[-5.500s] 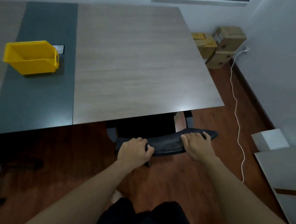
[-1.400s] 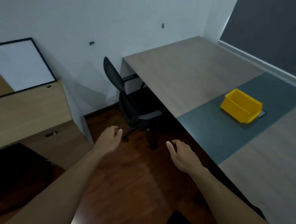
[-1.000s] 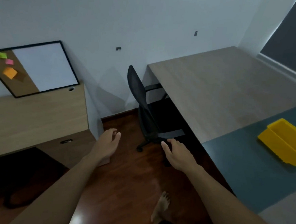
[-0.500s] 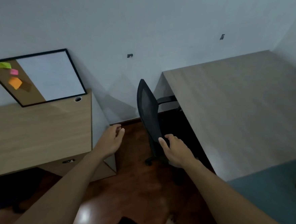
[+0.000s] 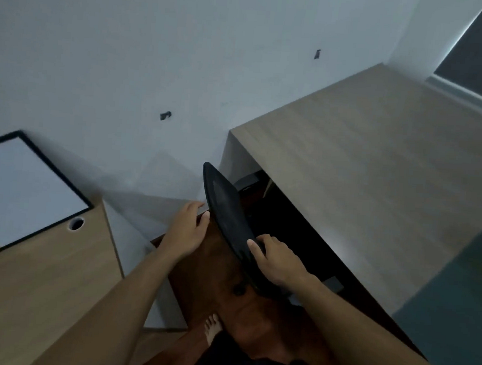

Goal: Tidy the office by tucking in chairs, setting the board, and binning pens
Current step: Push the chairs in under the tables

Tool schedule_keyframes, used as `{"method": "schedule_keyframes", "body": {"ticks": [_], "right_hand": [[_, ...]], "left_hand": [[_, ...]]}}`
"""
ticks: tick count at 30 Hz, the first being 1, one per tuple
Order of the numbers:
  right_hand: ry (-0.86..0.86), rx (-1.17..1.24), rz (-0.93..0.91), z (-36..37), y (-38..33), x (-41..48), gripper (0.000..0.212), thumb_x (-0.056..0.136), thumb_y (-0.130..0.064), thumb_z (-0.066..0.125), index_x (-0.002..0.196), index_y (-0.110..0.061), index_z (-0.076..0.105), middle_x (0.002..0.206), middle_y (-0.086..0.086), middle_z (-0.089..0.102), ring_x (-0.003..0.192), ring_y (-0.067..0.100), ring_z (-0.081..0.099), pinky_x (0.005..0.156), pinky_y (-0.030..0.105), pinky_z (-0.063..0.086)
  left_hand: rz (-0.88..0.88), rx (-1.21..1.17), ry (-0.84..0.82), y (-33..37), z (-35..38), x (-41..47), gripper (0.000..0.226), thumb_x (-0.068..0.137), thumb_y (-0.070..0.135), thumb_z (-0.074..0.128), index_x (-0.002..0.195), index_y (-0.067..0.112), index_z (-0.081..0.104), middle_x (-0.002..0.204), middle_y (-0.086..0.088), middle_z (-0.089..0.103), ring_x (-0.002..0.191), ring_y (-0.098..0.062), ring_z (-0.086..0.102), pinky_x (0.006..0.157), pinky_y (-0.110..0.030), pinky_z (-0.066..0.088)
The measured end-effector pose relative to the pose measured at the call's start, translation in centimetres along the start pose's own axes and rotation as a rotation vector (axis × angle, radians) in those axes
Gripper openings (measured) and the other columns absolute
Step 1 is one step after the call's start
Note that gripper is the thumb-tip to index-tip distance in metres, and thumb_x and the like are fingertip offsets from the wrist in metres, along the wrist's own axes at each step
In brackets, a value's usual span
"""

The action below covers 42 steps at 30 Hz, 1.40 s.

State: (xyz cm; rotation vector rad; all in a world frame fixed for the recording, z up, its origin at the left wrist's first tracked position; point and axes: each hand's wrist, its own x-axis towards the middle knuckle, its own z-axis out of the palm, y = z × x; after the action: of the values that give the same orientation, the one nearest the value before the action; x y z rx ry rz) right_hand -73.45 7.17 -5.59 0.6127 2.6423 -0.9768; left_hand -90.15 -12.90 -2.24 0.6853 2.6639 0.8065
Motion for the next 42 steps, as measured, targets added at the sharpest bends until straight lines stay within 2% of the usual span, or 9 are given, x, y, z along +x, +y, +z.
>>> {"method": "schedule_keyframes", "body": {"ticks": [5,7,13,15,17,19,21,32,42], "right_hand": [[0.034,0.059,0.116,2.2,-3.3,2.7,0.083,0.094,-0.085,0.016,0.139,-0.024,0.051,0.131,0.002,0.06,0.113,0.023,0.061,0.098,0.047,0.053],[0.063,0.089,0.173,3.0,-4.2,3.2,0.082,0.095,-0.085,0.016,0.137,-0.025,0.052,0.128,0.002,0.061,0.11,0.023,0.061,0.097,0.047,0.053],[0.156,0.124,0.422,5.7,-3.8,2.9,0.077,0.095,-0.083,0.017,0.129,-0.027,0.058,0.122,0.001,0.063,0.108,0.025,0.063,0.094,0.047,0.053],[0.207,0.09,0.448,5.8,-3.9,3.0,0.069,0.097,-0.08,0.02,0.119,-0.029,0.061,0.111,-0.003,0.064,0.098,0.021,0.063,0.085,0.043,0.055],[0.256,0.043,0.447,5.7,-4.1,3.2,0.062,0.098,-0.078,0.021,0.105,-0.031,0.061,0.097,-0.006,0.063,0.085,0.018,0.062,0.077,0.042,0.056],[0.276,0.02,0.449,5.5,-4.3,3.6,0.061,0.097,-0.078,0.02,0.099,-0.032,0.06,0.092,-0.007,0.061,0.081,0.018,0.06,0.073,0.042,0.056],[0.286,0.015,0.45,5.4,-4.3,4.0,0.06,0.098,-0.078,0.02,0.098,-0.032,0.059,0.092,-0.007,0.061,0.083,0.019,0.06,0.073,0.042,0.055],[0.34,-0.018,0.448,2.4,-2.7,6.7,0.064,0.097,-0.077,0.021,0.104,-0.031,0.065,0.098,-0.004,0.069,0.09,0.023,0.066,0.079,0.044,0.057],[0.309,0.014,0.453,0.2,-0.9,9.0,0.071,0.097,-0.081,0.014,0.101,-0.028,0.061,0.099,-0.004,0.064,0.088,0.021,0.063,0.08,0.045,0.056]], "left_hand": [[0.245,0.122,-0.09,-1.3,0.0,7.9,0.051,0.112,0.042,0.039,0.155,0.015,0.047,0.164,-0.004,0.04,0.157,-0.025,0.029,0.128,-0.044,0.031],[0.37,0.165,-0.143,-1.6,0.9,10.2,0.05,0.112,0.04,0.04,0.152,0.013,0.052,0.164,-0.002,0.044,0.161,-0.022,0.022,0.13,-0.042,0.025],[0.619,0.345,-0.316,-2.0,3.7,13.5,0.041,0.111,0.039,0.041,0.136,0.018,0.067,0.142,0.002,0.065,0.152,-0.016,0.042,0.13,-0.038,0.024],[0.639,0.485,-0.318,-2.4,4.3,14.1,0.045,0.109,0.044,0.036,0.124,0.025,0.074,0.131,0.007,0.071,0.141,-0.014,0.054,0.126,-0.039,0.028],[0.642,0.569,-0.27,-2.5,4.5,14.5,0.049,0.105,0.048,0.033,0.109,0.029,0.078,0.116,0.011,0.076,0.118,-0.012,0.065,0.115,-0.038,0.034],[0.656,0.59,-0.227,-2.3,4.6,14.7,0.049,0.103,0.047,0.034,0.098,0.03,0.08,0.103,0.011,0.077,0.099,-0.012,0.066,0.103,-0.036,0.037],[0.674,0.591,-0.2,-2.1,4.6,15.1,0.047,0.102,0.045,0.037,0.092,0.028,0.08,0.096,0.01,0.077,0.092,-0.014,0.066,0.099,-0.037,0.04],[0.664,0.618,-0.164,0.0,5.8,18.7,0.049,0.101,0.044,0.036,0.087,0.024,0.079,0.09,0.006,0.076,0.09,-0.018,0.064,0.099,-0.041,0.043],[0.656,0.617,-0.131,1.3,6.4,22.9,0.047,0.1,0.043,0.034,0.081,0.027,0.074,0.085,0.008,0.072,0.087,-0.015,0.06,0.094,-0.039,0.039]]}}
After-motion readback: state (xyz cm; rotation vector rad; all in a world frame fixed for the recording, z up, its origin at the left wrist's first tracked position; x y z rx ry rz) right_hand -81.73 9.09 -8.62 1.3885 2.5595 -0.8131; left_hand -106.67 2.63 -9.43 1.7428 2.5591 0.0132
